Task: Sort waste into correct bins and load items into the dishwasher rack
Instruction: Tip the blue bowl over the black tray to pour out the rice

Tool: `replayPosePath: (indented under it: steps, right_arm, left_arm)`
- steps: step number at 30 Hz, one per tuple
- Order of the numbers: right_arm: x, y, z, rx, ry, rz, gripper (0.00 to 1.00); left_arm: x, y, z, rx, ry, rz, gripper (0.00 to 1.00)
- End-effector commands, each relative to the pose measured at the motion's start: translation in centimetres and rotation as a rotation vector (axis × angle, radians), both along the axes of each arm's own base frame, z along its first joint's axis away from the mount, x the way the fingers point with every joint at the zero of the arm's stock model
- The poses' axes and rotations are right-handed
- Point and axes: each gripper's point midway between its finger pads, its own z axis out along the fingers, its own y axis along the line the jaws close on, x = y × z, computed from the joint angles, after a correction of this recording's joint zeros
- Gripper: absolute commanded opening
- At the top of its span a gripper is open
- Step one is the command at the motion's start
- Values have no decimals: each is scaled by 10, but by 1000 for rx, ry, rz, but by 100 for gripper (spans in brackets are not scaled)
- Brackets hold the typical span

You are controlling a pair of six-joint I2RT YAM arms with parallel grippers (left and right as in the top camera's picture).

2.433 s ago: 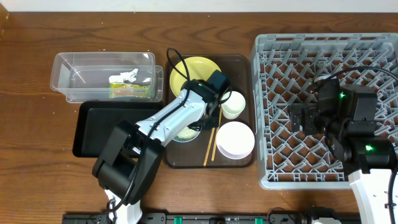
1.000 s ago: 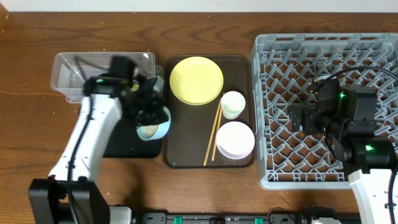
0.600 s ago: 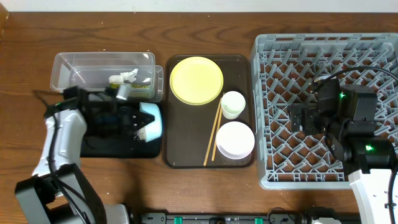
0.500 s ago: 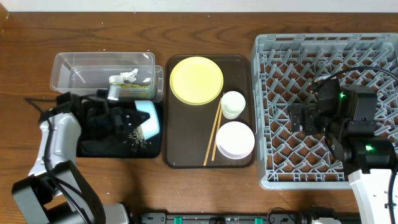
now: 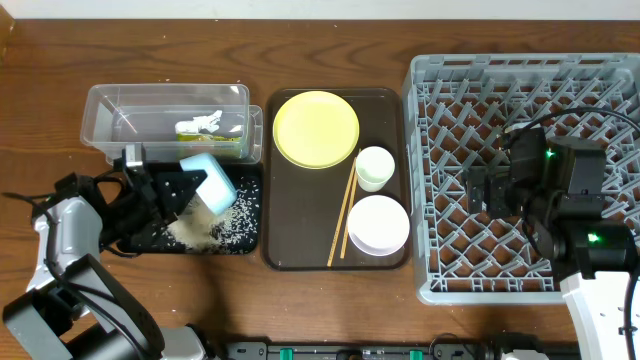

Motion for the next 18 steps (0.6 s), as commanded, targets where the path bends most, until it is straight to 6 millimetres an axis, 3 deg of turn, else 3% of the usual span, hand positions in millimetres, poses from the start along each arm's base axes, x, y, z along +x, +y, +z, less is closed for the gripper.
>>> replayPosePath:
  steps: [1, 12, 15, 18]
  right_arm:
    - [2, 0, 11, 16, -24, -6, 99]
    - [0, 0, 10, 16, -15, -7, 99]
    - [0, 0, 10, 16, -15, -7, 99]
    - [0, 0, 10, 16, -15, -7, 99]
  left_arm:
    - [1, 2, 4, -64, 14, 17, 6]
    - [2, 2, 4, -77, 39, 19, 6]
    - [4, 6, -18, 69, 40, 3, 6]
    - [2, 11, -37, 115, 174, 15, 6]
